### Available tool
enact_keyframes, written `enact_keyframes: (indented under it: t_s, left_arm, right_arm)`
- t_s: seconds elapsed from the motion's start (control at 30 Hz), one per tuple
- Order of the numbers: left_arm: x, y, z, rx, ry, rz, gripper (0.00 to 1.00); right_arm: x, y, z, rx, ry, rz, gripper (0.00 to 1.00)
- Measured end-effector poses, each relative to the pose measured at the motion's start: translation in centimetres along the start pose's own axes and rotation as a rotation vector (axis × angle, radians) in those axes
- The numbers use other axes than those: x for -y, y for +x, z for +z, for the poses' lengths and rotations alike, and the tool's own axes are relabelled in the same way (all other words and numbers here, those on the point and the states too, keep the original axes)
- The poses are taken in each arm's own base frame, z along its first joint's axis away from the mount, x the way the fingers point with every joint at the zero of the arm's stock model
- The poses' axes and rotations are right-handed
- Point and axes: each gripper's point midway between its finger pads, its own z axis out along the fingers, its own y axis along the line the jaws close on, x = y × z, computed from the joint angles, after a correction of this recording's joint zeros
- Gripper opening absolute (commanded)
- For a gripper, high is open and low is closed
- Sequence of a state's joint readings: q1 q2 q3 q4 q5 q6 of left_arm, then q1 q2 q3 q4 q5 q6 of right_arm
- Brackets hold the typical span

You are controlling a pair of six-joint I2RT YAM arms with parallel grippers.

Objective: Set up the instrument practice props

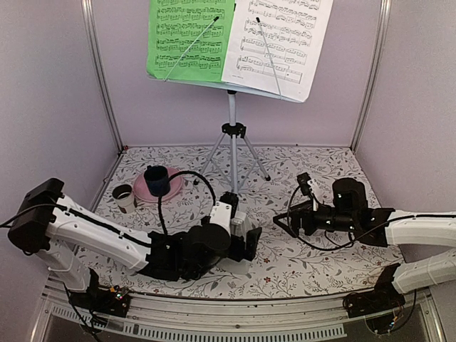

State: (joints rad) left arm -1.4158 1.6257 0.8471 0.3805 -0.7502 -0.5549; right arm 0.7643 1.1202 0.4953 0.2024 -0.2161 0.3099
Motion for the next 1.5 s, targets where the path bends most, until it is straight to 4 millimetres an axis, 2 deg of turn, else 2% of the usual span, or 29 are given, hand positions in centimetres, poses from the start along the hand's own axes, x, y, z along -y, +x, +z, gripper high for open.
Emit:
enact_keyframes:
  t_s: [0.23,0.37,0.5,0.63,0.73,0.87,0.97,1.03,1.13,1.33,1.5]
  left_arm:
    - [-1.3,1.8,1.2,-0.047,-0.152,-0.02,0.84]
    - [-2.1,3.1,1.2,-0.083,-0.181,-0.021,0.68]
    - [-2.6,3.2,1.3,-0.082,-0.184,-0.026,0.52]
    - [-2.7,3.0,1.1,-0.071,-0.165,-0.026,0.36]
    - [-2.8,2.8,0.9,-0.065,-0.148,-0.023,0.32]
    - [-3.0,2.7,0.6,-0.063,-0.133,0.009,0.28]
    - [-3.0,1.9,0.2,-0.043,-0.128,0.038,0.25]
    - [-2.8,0.5,-0.1,-0.008,-0.124,0.047,0.24]
    - [-2.5,-1.9,-0.8,0.059,-0.12,0.046,0.2]
    - [-1.8,-6.7,-2.0,0.187,-0.121,0.027,0.17]
    - [-1.3,-8.6,-2.4,0.247,-0.123,0.025,0.17]
  right_arm:
    - [-0.1,2.2,0.7,-0.064,-0.034,0.032,0.99]
    - [-0.1,4.3,0.8,-0.094,-0.073,0.04,1.0]
    - [0.0,6.6,1.0,-0.142,-0.101,0.056,0.9]
    - [-0.2,7.4,1.5,-0.156,-0.129,0.058,0.78]
    - [-0.5,7.0,1.7,-0.14,-0.151,0.049,0.69]
    - [-2.7,6.5,1.7,-0.106,-0.203,-0.006,0.6]
    - [-4.7,5.8,1.4,-0.063,-0.24,-0.061,0.55]
    - [-5.4,5.0,1.2,-0.025,-0.248,-0.092,0.51]
    - [-5.5,4.0,1.1,0.023,-0.226,-0.12,0.45]
    - [-5.4,1.9,0.6,0.115,-0.188,-0.17,0.44]
    - [-6.6,0.3,0.0,0.181,-0.204,-0.215,0.43]
